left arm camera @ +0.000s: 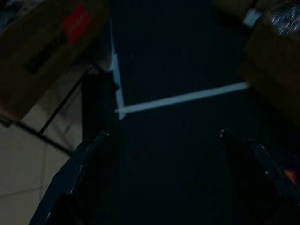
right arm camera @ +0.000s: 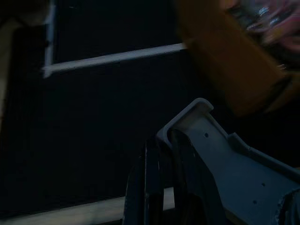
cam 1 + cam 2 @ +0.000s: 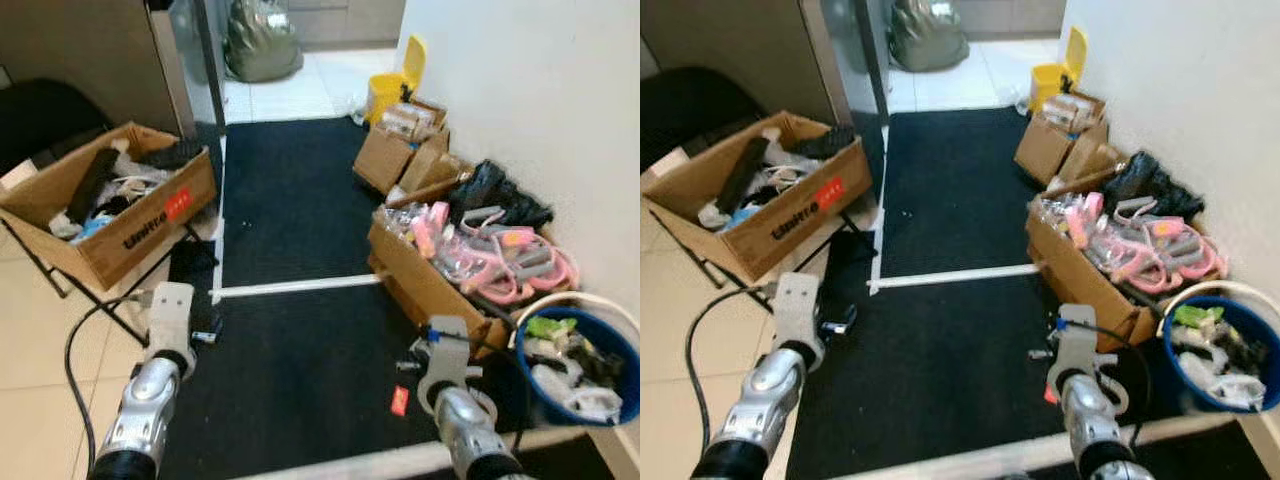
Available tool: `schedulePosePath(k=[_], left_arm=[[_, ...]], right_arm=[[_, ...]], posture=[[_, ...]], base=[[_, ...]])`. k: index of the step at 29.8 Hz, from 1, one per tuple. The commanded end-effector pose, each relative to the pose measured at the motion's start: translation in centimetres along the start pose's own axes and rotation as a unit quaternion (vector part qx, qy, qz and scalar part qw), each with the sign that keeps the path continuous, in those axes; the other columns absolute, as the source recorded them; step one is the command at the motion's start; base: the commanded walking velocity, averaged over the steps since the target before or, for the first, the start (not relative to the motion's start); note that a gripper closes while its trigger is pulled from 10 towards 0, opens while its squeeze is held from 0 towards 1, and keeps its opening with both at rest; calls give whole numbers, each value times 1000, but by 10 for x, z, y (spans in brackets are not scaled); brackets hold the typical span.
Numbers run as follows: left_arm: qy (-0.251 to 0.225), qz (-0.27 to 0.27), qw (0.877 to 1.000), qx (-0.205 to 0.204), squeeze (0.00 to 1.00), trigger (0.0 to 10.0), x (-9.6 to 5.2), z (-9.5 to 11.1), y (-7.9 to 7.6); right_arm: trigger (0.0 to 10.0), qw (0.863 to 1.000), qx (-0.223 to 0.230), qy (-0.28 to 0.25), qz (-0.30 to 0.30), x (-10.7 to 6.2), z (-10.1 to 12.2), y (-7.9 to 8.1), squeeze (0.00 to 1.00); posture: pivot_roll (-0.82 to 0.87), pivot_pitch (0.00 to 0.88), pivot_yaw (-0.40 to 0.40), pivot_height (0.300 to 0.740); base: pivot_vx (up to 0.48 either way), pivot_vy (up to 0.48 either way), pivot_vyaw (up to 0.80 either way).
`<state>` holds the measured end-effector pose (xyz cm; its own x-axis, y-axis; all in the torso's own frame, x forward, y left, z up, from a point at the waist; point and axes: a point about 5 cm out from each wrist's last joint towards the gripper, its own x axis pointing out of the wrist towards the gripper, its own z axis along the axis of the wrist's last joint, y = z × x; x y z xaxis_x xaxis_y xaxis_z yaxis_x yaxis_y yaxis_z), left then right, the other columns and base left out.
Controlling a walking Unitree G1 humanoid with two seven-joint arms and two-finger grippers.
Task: Picking trash to rubbish bin
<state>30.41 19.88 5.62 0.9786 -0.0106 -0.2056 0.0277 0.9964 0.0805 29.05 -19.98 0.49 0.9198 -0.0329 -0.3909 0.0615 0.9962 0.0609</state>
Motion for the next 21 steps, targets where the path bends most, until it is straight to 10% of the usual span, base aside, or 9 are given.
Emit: schedulePosePath(k=[1, 21], left_arm=[[12, 4, 1000, 2, 0, 10000, -3, -6, 4], [9, 3, 1000, 6, 0, 10000, -2, -4, 5]], right_arm=[[10000, 1000, 5, 7, -3, -1, -4, 2, 0], [10000, 1000, 7, 0, -3, 0, -3, 4, 0]], posture=[[47, 104, 20, 740], [55, 100, 22, 740]], base=[[296, 0, 0], [300, 0, 0]])
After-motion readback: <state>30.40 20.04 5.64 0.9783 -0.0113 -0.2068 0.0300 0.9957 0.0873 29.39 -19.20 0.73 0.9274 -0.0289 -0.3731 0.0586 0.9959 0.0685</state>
